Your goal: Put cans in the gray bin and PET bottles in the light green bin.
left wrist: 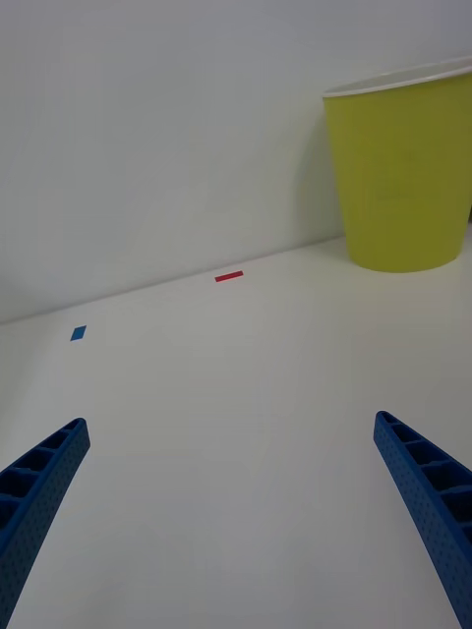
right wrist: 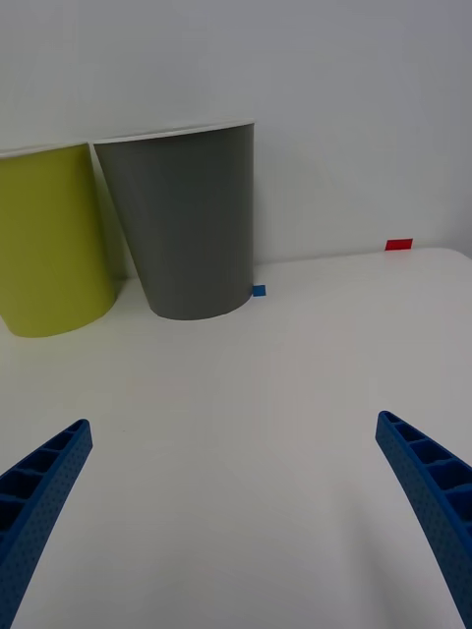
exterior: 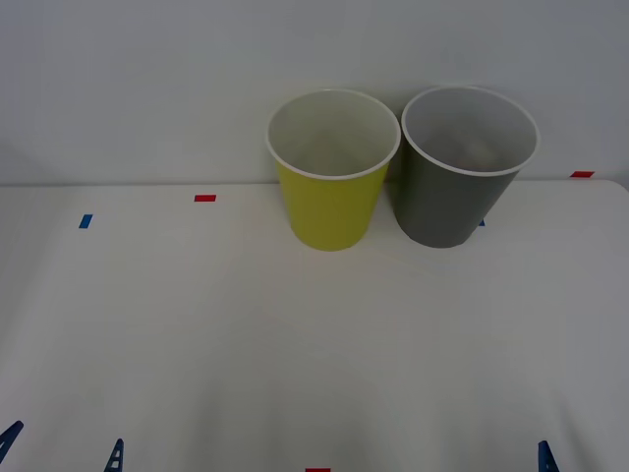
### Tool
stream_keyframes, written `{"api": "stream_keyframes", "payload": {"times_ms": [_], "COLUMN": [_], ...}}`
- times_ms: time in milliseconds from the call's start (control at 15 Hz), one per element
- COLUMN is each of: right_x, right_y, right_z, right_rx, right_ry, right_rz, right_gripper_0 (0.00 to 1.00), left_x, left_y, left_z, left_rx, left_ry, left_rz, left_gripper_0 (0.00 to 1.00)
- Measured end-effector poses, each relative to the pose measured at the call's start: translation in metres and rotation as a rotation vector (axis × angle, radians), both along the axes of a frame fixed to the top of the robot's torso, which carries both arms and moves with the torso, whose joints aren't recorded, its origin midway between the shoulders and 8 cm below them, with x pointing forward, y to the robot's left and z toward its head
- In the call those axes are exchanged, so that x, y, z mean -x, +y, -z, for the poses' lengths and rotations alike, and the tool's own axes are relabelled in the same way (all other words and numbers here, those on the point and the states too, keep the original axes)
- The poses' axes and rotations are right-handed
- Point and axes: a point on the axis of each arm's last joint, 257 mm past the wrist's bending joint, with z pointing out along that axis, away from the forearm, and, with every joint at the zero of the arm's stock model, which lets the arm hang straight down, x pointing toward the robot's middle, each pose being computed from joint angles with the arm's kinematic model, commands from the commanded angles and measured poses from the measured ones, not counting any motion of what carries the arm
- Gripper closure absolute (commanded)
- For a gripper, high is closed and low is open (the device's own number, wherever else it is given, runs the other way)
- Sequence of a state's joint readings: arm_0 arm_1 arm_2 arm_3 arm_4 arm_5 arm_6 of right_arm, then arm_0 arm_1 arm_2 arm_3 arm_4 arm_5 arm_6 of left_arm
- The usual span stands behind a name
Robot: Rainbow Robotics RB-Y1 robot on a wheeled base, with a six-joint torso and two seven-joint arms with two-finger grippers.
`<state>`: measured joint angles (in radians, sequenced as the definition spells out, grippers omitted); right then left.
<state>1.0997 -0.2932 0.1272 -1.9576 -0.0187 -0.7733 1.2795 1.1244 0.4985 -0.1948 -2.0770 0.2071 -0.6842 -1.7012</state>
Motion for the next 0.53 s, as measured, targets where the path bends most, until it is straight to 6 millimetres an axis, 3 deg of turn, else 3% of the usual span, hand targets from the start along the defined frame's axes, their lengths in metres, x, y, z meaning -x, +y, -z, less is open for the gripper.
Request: {"api": "stream_keyframes", "payload": {"times_ms": [533], "right_x": [0.0001], "right_y": [0.0], "right_z": [0.0001], "right_rx": [0.0], "right_ry": [0.0], "right_rz": [0.0], "right_gripper_0": [0.0], "left_x": [0.0], "left_y": [0.0], "left_z": [0.0], "left_rx": [0.0], "left_ry": [0.0], "left_rz": [0.0], "left_gripper_0": [0.0]}}
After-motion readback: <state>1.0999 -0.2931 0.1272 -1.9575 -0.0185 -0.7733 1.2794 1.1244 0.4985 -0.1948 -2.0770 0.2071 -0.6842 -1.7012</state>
